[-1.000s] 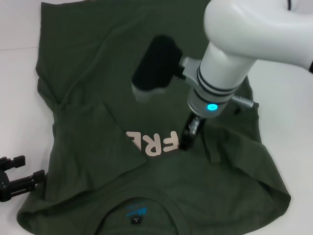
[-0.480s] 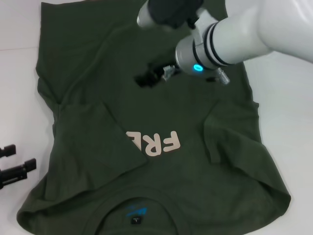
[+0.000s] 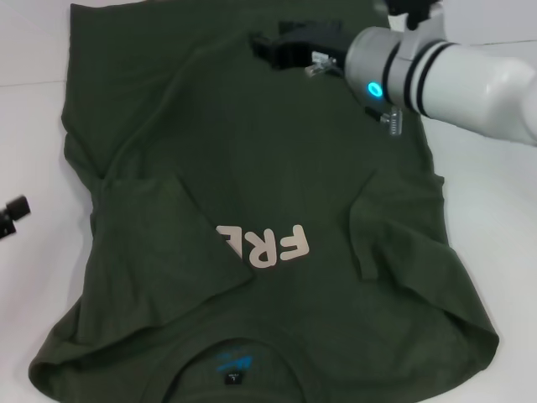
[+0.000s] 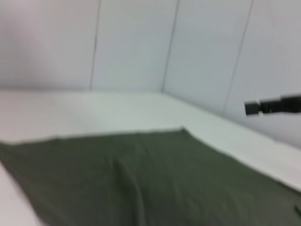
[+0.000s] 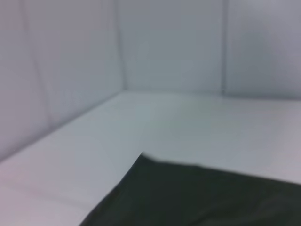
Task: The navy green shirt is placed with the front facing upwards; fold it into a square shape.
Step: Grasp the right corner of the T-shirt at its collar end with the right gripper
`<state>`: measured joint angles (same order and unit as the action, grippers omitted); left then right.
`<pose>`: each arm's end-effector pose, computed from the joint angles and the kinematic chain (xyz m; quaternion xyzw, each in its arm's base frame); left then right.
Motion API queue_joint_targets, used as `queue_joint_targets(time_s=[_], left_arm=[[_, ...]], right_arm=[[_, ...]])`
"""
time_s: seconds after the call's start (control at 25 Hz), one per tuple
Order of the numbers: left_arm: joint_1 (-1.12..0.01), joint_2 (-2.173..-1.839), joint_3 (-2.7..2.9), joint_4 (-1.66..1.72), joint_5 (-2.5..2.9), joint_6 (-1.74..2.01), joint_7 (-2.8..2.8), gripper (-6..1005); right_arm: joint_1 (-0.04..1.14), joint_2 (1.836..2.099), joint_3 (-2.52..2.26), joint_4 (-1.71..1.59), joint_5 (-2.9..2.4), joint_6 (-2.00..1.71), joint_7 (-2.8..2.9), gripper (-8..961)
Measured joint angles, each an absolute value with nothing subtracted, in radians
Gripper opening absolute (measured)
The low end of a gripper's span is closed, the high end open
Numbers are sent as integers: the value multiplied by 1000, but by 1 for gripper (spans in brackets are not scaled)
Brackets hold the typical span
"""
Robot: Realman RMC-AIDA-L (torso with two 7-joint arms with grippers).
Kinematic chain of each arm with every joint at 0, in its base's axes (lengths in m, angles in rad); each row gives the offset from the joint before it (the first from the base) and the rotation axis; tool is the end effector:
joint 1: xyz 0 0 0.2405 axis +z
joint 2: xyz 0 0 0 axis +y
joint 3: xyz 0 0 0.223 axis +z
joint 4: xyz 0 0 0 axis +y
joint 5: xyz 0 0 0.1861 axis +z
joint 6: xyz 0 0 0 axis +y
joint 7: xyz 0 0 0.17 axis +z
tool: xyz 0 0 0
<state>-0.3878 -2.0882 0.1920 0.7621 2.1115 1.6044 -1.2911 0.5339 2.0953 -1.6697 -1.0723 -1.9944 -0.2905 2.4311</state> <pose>-0.2893 0.2853 0.0639 -0.8596 -0.2873 -0.2693 0.3255 0.1238 0.4113 -0.0271 -0.8276 0.3189 0.2232 0.4044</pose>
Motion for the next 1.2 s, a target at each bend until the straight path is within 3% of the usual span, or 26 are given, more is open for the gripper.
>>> queue_joint_targets(time_s=[0.6,1.0,1.2], left_arm=[[-390,-2098,195,646,1883,1620,-1274,809],[-364,-2123,192,624,1761,1660,-1271,810],[-336,-2135,194,605,1698,1681,-1272,810]], right_arm=[[487,2095,-1556,-1028,-1358,-240,1868,511],[496,2093,-1272,-793,-998,-782,1463,517],[440,2084,-1232,-752,-1029,-994,1408,521]])
